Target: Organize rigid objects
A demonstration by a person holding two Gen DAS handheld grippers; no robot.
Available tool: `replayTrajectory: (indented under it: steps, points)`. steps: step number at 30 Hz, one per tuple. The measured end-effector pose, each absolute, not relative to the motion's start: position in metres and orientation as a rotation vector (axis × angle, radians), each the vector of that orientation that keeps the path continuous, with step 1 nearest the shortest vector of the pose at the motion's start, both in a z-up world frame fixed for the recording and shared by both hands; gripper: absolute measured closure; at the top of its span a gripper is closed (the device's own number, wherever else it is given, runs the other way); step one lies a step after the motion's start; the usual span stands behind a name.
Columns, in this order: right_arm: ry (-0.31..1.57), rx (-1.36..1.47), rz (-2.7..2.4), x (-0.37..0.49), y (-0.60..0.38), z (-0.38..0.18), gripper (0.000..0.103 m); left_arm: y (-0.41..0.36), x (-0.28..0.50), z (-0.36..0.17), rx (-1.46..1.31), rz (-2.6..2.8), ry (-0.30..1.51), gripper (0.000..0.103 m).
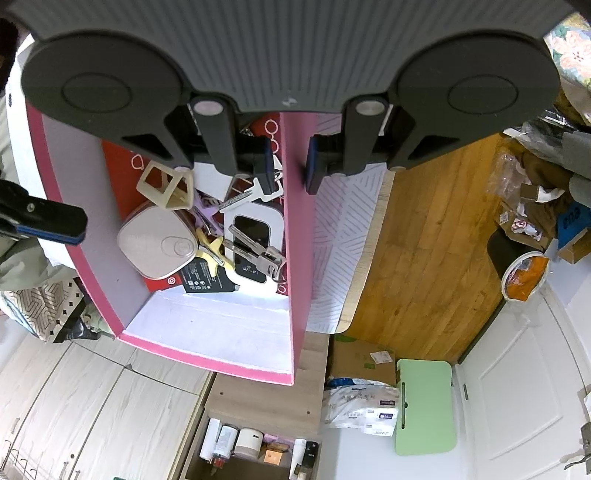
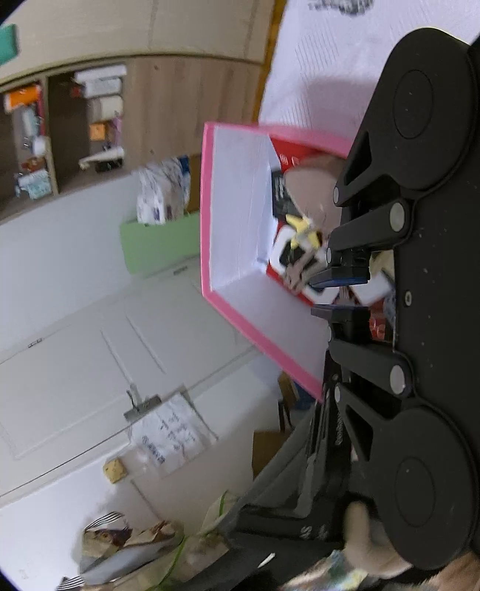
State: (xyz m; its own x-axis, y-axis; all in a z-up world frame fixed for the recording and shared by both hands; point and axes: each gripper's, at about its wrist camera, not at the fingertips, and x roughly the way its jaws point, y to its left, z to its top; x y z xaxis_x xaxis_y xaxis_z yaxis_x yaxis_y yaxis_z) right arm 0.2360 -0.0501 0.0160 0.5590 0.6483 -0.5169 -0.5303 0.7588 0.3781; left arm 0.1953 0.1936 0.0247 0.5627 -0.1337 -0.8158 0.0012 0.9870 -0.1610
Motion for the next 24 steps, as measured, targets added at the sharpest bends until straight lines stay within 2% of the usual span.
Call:
replayTrajectory:
  steps: [1,2,3,5,7,9,10,14,15,16,17,22,24]
  points:
    - [0.681,0.178,0.681,0.235,-0.051,0.016,0.082,0.194,0.196,0.025,-0.151,-0.078,0.976,0.088]
    - [0.678,0.172,0.663,0.233,-0.052,0.016,0.081,0.195,0.196,0.026,-0.167,-0.075,0.984,0.084]
    - [0.671,0.164,0.643,0.232,-0.053,0.016,0.077,0.198,0.196,0.028,-0.193,-0.075,0.998,0.072]
    - [0.662,0.148,0.611,0.229,-0.053,0.015,0.07,0.201,0.194,0.032,-0.247,-0.078,1.012,0.059]
    - [0.659,0.149,0.591,0.224,-0.056,0.016,0.055,0.198,0.186,0.04,-0.232,-0.081,0.993,0.054]
    - [0.659,0.152,0.583,0.218,-0.059,0.018,0.044,0.194,0.176,0.05,-0.222,-0.091,0.976,0.038]
    - [0.665,0.146,0.584,0.215,-0.059,0.019,0.038,0.193,0.173,0.053,-0.224,-0.094,0.97,0.034]
    - [0.689,0.141,0.563,0.206,-0.066,0.021,0.029,0.183,0.152,0.067,-0.2,-0.068,0.906,0.02]
    - [0.688,0.148,0.548,0.204,-0.069,0.021,0.021,0.178,0.148,0.069,-0.184,-0.046,0.885,0.015]
    - [0.686,0.159,0.527,0.203,-0.072,0.02,0.007,0.172,0.145,0.069,-0.167,-0.03,0.878,0.015]
    - [0.675,0.177,0.493,0.201,-0.076,0.018,0.003,0.166,0.143,0.07,-0.148,-0.024,0.885,0.015]
    - [0.732,0.203,0.26,0.194,-0.09,0.017,0.001,0.14,0.128,0.077,-0.076,-0.03,0.849,0.015]
    - [0.75,0.23,0.24,0.188,-0.1,0.022,0.001,0.134,0.122,0.077,-0.107,-0.062,0.88,0.01]
